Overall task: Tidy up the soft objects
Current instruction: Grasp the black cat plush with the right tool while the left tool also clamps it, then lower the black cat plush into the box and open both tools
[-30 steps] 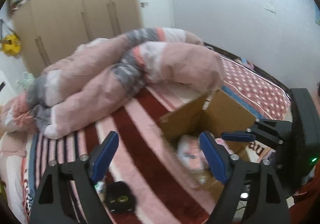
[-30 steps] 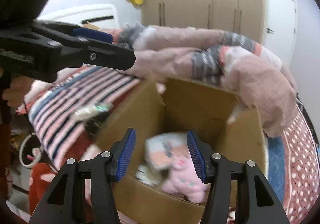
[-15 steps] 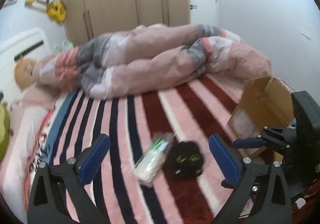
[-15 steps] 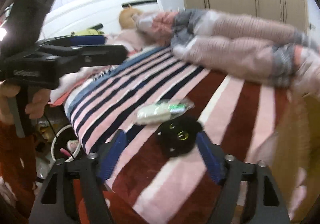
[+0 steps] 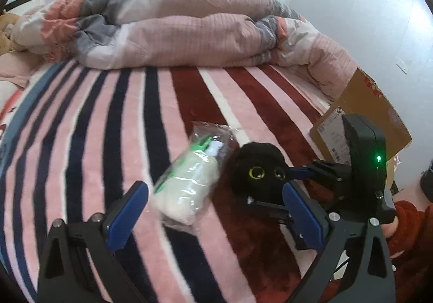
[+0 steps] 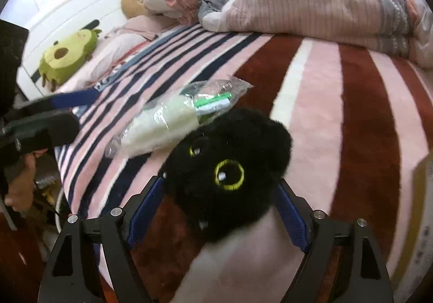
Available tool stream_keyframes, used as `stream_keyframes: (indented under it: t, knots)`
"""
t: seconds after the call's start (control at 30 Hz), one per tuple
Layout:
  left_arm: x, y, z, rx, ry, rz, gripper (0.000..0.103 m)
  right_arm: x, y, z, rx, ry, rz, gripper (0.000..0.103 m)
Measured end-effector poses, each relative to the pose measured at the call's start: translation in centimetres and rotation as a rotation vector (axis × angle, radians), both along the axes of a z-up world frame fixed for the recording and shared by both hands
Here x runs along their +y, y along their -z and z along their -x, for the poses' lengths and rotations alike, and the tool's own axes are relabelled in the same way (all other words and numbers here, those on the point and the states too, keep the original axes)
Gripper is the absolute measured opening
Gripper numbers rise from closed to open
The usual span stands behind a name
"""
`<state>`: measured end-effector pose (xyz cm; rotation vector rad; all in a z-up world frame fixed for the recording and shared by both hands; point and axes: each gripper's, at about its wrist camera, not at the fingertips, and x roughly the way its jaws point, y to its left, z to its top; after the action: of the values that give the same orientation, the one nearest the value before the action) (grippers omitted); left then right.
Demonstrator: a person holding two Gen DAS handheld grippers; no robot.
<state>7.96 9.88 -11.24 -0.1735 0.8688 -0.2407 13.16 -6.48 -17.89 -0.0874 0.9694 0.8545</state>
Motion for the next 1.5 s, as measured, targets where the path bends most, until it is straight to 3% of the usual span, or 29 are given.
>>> stream_keyframes:
  t: [0.03, 0.1, 0.2, 0.27, 0.4, 0.6, 0.63, 0.73, 0.77, 0.93, 1.17, 1.33, 1.5]
  knots:
    - [-0.2, 0.2, -0.3, 0.002, 0.010, 0.001, 0.099, 0.2, 0.2, -0.2, 0.001, -0.009, -0.008, 0.079]
    - [-0.6, 0.6, -0.8, 0.012, 0.025, 0.006, 0.099, 0.7, 0.5, -0.4, 0.008, -0.035, -0.009, 0.064]
    - [-1.2, 0.9, -1.4, 0.025, 0.041, 0.005, 0.099, 1.1, 0.5, -0.2, 0.003, -0.061, 0.005, 0.049]
    - [-1.8, 1.0, -1.7, 0.027, 0.056, 0.006, 0.099, 1.0, 0.2, 0.0, -0.007, -0.072, -0.007, 0.046]
    - [-2.8, 0.7, -2.0, 0.030, 0.091, 0.033, 0.099, 0.5, -0.9, 1.1, -0.036, -0.098, -0.038, 0.045]
    - [-4.3, -1.6, -1.2, -0.004, 0.157, 0.080, 0.098, -0.6, -5.0, 3.4, -0.123, -0.161, -0.138, 0.045]
    - [-4.6, -2.2, -0.9, -0.015, 0.161, 0.081, 0.096, -0.8, -5.9, 3.8, -0.139, -0.169, -0.153, 0.045]
    - [-5.5, -4.2, -0.1, -0.032, 0.183, 0.091, 0.075, -1.5, -8.4, 5.1, -0.179, -0.182, -0.200, 0.045]
    - [-5.9, -4.9, 0.2, -0.036, 0.189, 0.098, 0.073, -1.6, -9.1, 5.5, -0.189, -0.184, -0.208, 0.045]
    - [-8.6, -9.4, 1.8, -0.102, 0.194, 0.044, 0.071, -3.9, -12.8, 7.0, -0.244, -0.169, -0.232, 0.045]
    - [-15.3, -15.1, 2.3, -0.154, 0.251, -0.055, 0.071, -10.1, -17.5, 7.9, -0.273, -0.111, -0.281, 0.045]
    - [-21.0, -17.2, 0.8, -0.173, 0.316, -0.079, 0.071, -15.9, -19.2, 7.5, -0.308, -0.030, -0.288, 0.046]
    - [-26.9, -17.4, -1.9, -0.151, 0.388, -0.116, 0.071, -21.5, -18.9, 5.9, -0.289, 0.066, -0.294, 0.046]
